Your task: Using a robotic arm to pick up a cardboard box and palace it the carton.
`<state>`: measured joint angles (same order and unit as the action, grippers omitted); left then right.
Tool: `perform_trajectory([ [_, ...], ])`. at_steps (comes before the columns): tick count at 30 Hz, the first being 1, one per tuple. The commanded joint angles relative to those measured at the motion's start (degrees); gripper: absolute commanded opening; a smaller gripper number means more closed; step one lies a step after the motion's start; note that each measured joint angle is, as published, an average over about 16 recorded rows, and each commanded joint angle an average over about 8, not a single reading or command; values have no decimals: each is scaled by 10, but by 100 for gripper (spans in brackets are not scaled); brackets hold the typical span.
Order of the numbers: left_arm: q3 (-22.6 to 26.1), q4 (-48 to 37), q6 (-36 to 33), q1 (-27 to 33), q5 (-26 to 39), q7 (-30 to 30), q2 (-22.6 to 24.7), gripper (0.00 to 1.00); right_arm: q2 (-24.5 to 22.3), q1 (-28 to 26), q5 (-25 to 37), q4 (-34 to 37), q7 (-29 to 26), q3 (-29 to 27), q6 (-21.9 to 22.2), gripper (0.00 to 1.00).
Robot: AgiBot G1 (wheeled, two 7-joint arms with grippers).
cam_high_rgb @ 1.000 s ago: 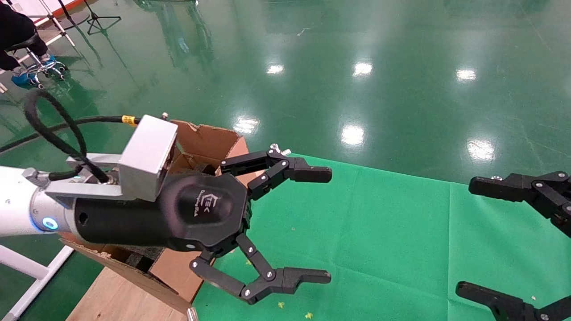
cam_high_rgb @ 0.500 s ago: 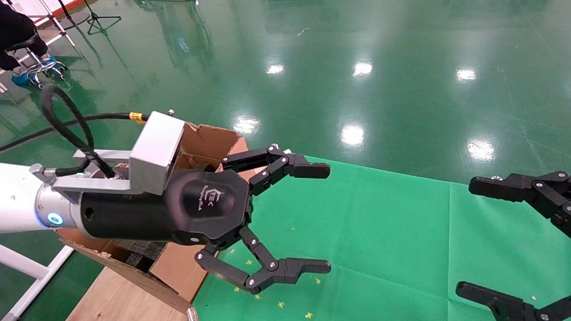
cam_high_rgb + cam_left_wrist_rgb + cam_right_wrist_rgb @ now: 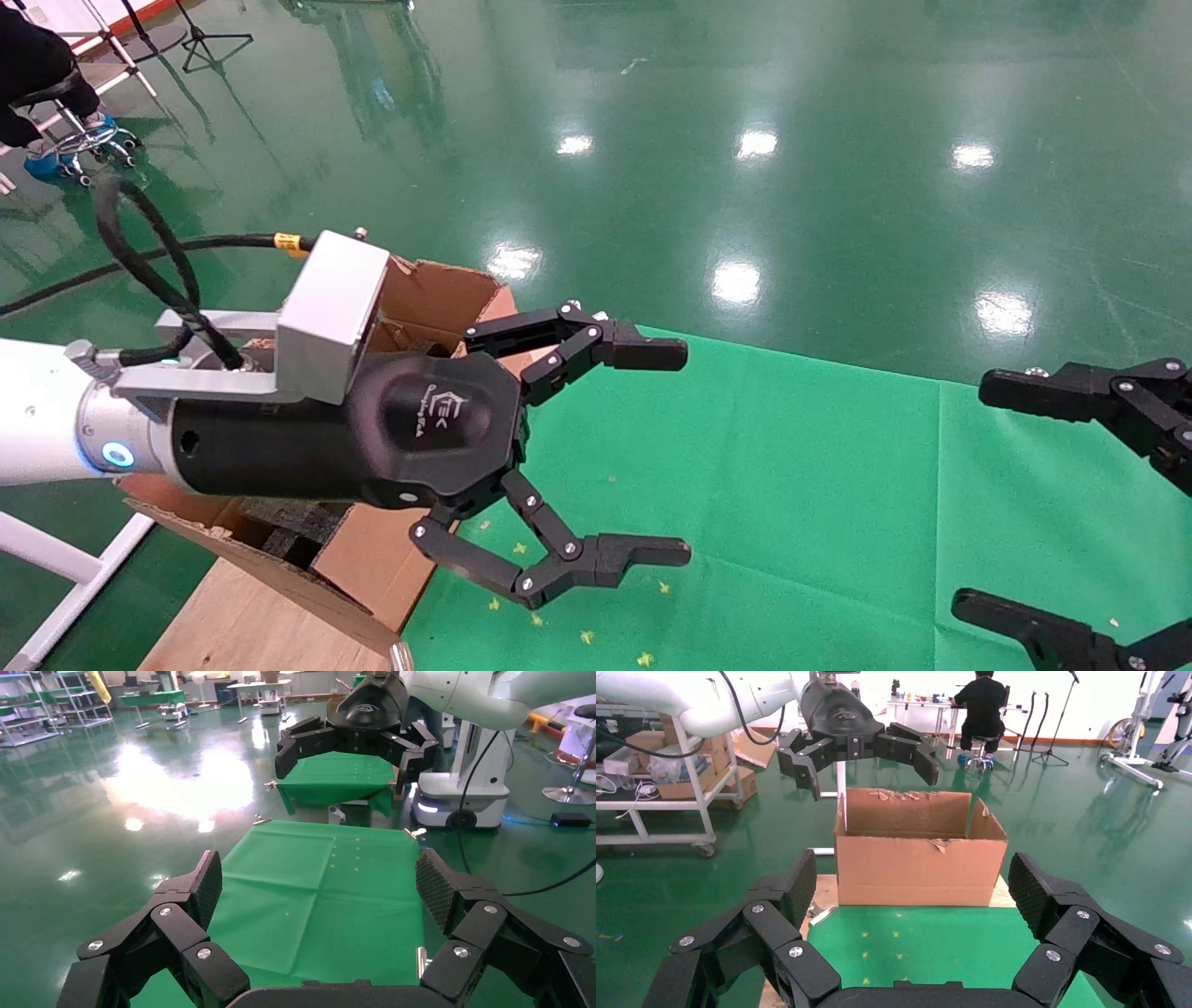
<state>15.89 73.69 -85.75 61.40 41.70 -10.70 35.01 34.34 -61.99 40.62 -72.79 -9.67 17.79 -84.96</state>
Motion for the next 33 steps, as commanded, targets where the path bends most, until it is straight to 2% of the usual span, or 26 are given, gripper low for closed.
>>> perform_trajectory([
  [1, 0, 0, 0, 0, 0, 0, 0, 100, 0, 0, 0, 0, 0, 0, 0, 100],
  [33, 1, -1, 1, 2, 2, -1, 0, 100, 0, 0, 0, 0, 0, 0, 0, 100],
])
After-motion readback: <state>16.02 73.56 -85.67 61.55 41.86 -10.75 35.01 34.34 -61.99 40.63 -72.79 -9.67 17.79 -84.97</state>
